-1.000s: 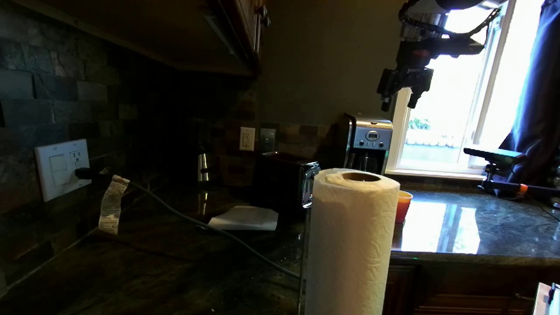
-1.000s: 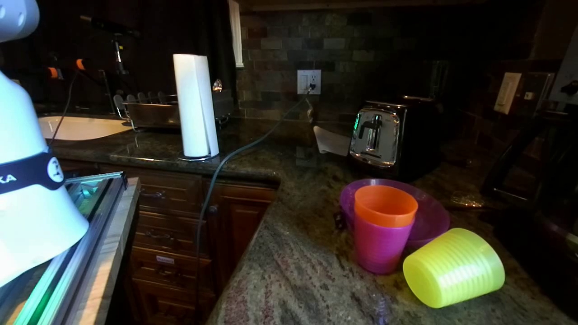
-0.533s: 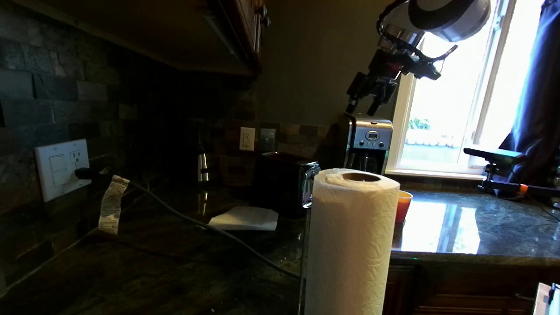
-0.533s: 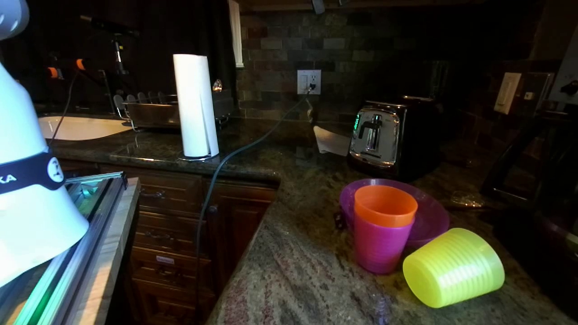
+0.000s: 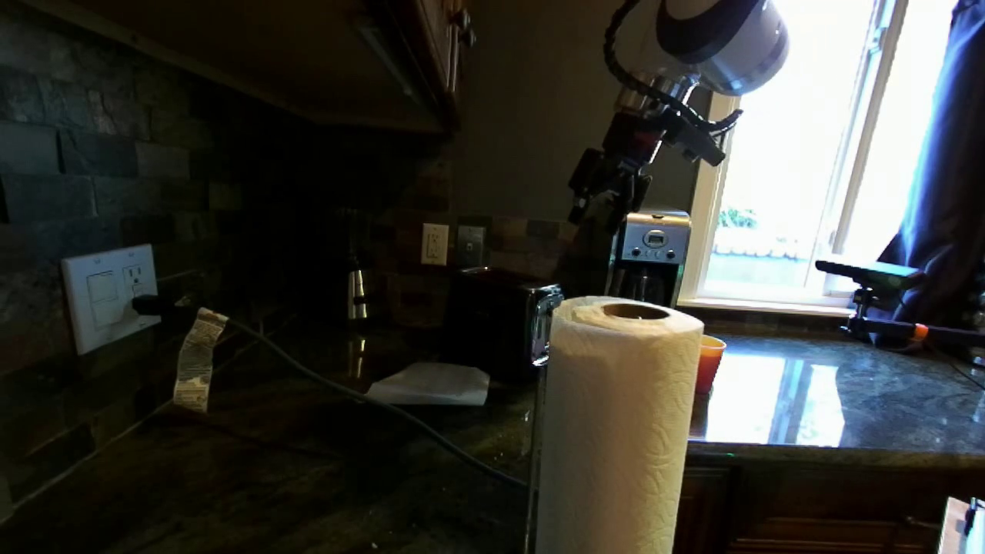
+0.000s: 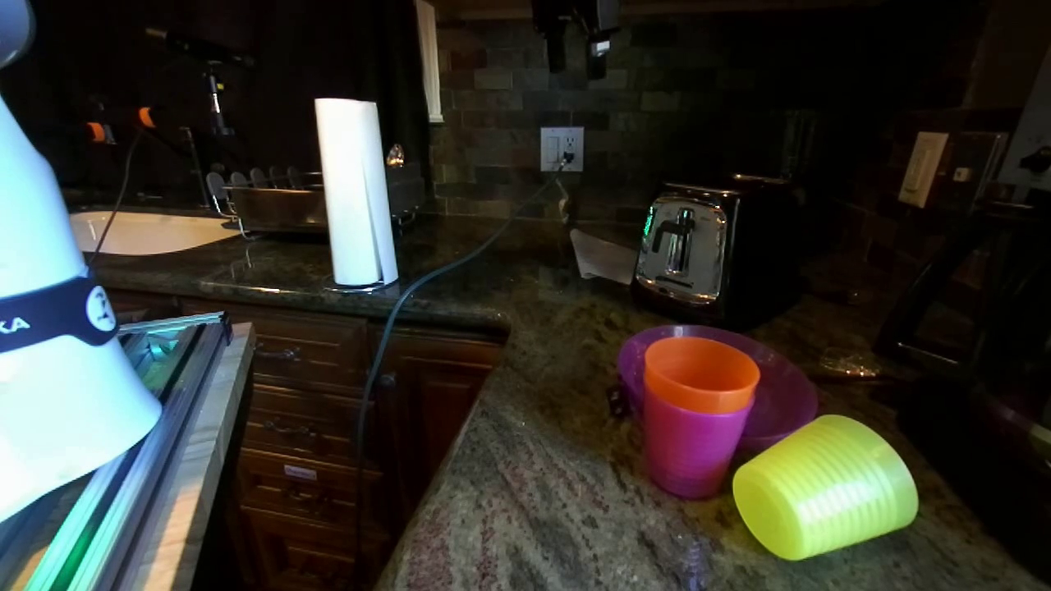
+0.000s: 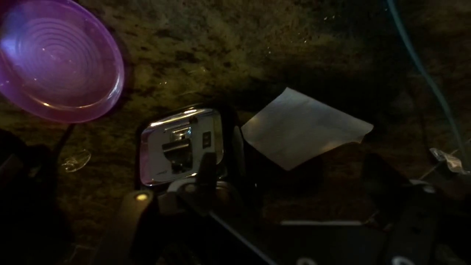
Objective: Use the napkin to wipe the countertop
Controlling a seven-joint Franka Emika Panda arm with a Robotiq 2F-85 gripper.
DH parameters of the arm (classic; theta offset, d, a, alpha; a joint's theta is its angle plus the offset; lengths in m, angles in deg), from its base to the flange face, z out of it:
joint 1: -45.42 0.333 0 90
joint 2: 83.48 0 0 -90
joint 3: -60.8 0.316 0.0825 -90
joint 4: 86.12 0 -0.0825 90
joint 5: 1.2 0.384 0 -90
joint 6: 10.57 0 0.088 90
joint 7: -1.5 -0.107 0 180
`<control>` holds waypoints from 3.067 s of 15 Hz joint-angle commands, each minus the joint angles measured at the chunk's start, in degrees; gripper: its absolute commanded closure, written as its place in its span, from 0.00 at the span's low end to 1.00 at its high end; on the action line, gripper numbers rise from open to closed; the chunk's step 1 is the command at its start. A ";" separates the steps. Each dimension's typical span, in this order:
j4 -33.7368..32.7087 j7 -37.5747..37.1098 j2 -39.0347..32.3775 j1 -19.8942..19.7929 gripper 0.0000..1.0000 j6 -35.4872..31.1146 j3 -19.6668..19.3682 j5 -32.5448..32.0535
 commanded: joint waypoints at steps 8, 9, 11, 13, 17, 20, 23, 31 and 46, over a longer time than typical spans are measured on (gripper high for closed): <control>-4.72 0.25 -8.29 -0.34 0.00 -2.08 3.69 -1.16; -4.84 0.32 -8.29 -0.36 0.00 -2.08 3.67 -1.17; -4.99 0.35 -8.29 -0.36 0.00 -2.08 3.67 -1.20; -5.02 1.01 -8.55 -0.40 0.00 -3.21 3.56 -1.09; -11.73 5.52 -15.41 0.67 0.00 -2.63 4.76 -2.13; -17.81 9.56 -21.93 1.21 0.00 -2.06 6.19 -1.95; -24.35 12.91 -29.26 1.81 0.00 -1.54 8.49 -2.40; -36.08 14.55 -45.35 5.52 0.00 1.60 9.19 -17.72; -42.10 17.71 -55.19 6.35 0.00 -4.92 7.89 -25.33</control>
